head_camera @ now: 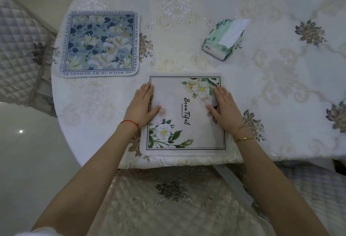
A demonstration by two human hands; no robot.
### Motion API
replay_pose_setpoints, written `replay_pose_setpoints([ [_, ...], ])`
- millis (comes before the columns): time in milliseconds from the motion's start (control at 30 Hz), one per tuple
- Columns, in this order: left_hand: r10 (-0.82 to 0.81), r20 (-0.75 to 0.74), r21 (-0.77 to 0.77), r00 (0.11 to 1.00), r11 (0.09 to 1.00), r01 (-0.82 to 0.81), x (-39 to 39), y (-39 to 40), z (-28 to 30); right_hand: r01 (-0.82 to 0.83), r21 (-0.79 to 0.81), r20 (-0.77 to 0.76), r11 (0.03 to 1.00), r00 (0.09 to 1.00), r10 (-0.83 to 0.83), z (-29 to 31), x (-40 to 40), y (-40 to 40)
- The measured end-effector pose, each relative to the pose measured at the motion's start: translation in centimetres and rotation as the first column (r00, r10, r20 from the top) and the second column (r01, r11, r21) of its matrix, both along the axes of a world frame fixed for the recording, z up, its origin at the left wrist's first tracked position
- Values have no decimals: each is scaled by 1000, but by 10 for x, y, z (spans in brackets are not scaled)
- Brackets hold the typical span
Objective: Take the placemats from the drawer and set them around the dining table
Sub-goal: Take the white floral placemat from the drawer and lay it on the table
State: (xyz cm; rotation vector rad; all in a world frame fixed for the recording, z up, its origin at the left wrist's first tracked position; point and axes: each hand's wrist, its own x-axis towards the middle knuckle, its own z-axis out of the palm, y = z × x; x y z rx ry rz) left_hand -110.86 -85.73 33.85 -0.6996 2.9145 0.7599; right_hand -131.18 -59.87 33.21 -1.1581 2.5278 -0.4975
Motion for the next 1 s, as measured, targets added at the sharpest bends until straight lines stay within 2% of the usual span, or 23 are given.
replay_pose_setpoints([
  [67, -33, -24, -7, 999, 999, 33, 4, 11, 4, -6, -17, -17, 1000, 1000, 6, 6, 14, -1],
  [133, -86, -54, 12, 995, 996, 86, 11, 30, 7, -90, -33, -29, 995, 996, 89, 10, 37, -4],
  [300, -132, -28, 63, 991, 989, 134, 29, 70, -1, -209, 10, 4, 978, 978, 209, 0, 85, -9],
  [733, 1, -8, 45, 1000, 999, -1, 70, 60, 8, -21, 12, 14, 1000, 1000, 21, 7, 67, 63],
  [900, -53, -95, 41, 994, 998, 57, 80, 99, 13, -175, -23, -1, 984, 985, 175, 9, 117, 43],
  [1000, -82, -58, 24, 995, 996, 83, 80, 117, 8, -239, 9, -12, 971, 971, 239, 1, 144, 28],
])
